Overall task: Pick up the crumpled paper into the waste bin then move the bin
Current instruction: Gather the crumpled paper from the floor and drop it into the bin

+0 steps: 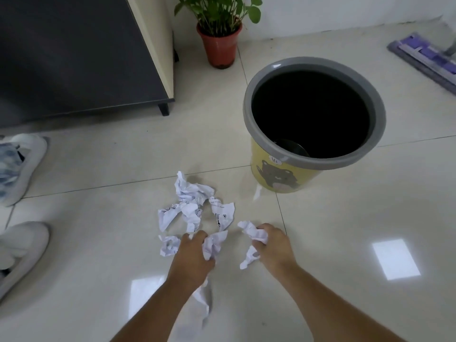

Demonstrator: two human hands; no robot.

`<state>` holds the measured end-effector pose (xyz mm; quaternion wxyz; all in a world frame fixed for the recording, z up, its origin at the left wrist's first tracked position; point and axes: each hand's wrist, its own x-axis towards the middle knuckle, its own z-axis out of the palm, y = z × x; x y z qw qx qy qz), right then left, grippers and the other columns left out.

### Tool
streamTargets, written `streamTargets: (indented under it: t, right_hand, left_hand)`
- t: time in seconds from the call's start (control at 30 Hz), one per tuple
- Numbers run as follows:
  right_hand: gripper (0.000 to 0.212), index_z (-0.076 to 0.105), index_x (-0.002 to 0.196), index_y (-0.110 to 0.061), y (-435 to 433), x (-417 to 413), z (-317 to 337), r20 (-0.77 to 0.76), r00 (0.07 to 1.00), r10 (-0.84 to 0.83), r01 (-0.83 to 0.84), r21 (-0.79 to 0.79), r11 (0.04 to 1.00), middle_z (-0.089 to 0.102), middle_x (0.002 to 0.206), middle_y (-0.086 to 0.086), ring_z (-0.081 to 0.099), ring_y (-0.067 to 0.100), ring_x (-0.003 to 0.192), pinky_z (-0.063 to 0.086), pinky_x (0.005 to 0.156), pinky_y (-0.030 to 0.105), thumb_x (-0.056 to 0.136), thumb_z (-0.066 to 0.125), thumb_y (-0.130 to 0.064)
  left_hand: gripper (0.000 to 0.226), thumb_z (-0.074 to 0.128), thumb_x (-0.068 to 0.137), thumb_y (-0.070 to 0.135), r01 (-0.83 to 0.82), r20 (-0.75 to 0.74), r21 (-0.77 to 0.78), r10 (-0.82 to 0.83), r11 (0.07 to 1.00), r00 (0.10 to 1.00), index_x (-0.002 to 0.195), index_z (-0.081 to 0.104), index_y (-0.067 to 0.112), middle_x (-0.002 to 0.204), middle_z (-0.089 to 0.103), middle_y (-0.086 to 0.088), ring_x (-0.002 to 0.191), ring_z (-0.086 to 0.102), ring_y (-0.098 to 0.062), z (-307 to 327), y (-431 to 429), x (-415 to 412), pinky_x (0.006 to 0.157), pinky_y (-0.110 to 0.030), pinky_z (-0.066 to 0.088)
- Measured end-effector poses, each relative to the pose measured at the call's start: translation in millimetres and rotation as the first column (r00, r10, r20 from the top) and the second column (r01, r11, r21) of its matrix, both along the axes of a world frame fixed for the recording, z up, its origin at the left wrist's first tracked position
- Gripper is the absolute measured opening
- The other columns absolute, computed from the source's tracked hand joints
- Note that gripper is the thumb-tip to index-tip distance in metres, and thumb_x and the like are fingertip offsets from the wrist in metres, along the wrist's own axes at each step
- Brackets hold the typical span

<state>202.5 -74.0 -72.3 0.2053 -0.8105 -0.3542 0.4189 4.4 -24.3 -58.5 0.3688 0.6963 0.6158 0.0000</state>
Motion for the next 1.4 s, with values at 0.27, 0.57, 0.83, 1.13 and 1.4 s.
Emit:
streamTargets:
  t: [0.27,0.57,0.83,1.13,1.4]
  right_hand:
    - [0.019,0.064,0.1,-0.02,25.1,14.3,76.1,-0.032,0.999,0.004,0.002,0.171,0.985,0.063,0.099,0.012,0.072,0.019,0.064,0.059,0.06,0.035,0.085,0.057,-0.01]
    - [0.011,0.063,0.101,-0.015,79.0,36.4,240.1,0.028,0.999,-0.037,0.02,0.47,0.882,0.069,0.094,0.008,0.066,0.021,0.081,0.057,0.079,0.036,0.093,0.059,-0.02]
    - [0.011,0.063,0.095,-0.011,107.2,113.6,345.7,0.069,0.985,-0.159,0.077,0.647,0.759,0.07,0.09,0.009,0.071,0.026,0.083,0.059,0.079,0.044,0.091,0.056,-0.018]
    - [0.01,0.061,0.096,-0.009,118.5,172.8,361.2,0.234,0.932,-0.278,0.071,0.632,0.771,0.061,0.08,-0.001,0.056,0.001,0.059,0.036,0.047,0.009,0.092,0.053,-0.012]
    - [0.021,0.061,0.11,-0.01,120.3,185.0,325.2,0.213,0.937,-0.277,0.098,0.601,0.793,0.063,0.091,0.0,0.051,0.002,0.065,0.031,0.05,0.013,0.09,0.054,-0.012]
  left_hand:
    - [0.028,0.076,0.072,0.008,-0.195,0.27,-0.038,0.198,0.98,0.942,0.093,0.059,0.016,0.088,0.056,-0.004,0.071,0.067,-0.023,81.9,33.8,23.8,0.053,-0.036,0.063]
    - [0.027,0.077,0.076,0.002,-0.244,0.509,0.133,0.145,0.961,0.848,0.098,0.064,0.011,0.098,0.069,-0.01,0.077,0.072,-0.025,256.8,111.3,87.6,0.064,-0.036,0.065]
    - [0.033,0.077,0.076,0.001,-0.226,0.665,0.258,-0.003,0.939,0.747,0.104,0.061,0.01,0.094,0.065,-0.004,0.077,0.067,-0.022,362.3,150.5,161.0,0.051,-0.023,0.06]
    - [0.032,0.074,0.076,0.003,-0.255,0.726,0.302,-0.048,0.919,0.686,0.102,0.057,-0.002,0.107,0.064,-0.023,0.069,0.065,-0.025,361.5,149.2,238.6,0.05,-0.027,0.06]
    - [0.025,0.075,0.073,0.006,-0.25,0.677,0.311,-0.029,0.917,0.736,0.079,0.05,0.011,0.084,0.056,-0.006,0.065,0.056,-0.018,318.8,157.8,245.7,0.063,-0.044,0.065]
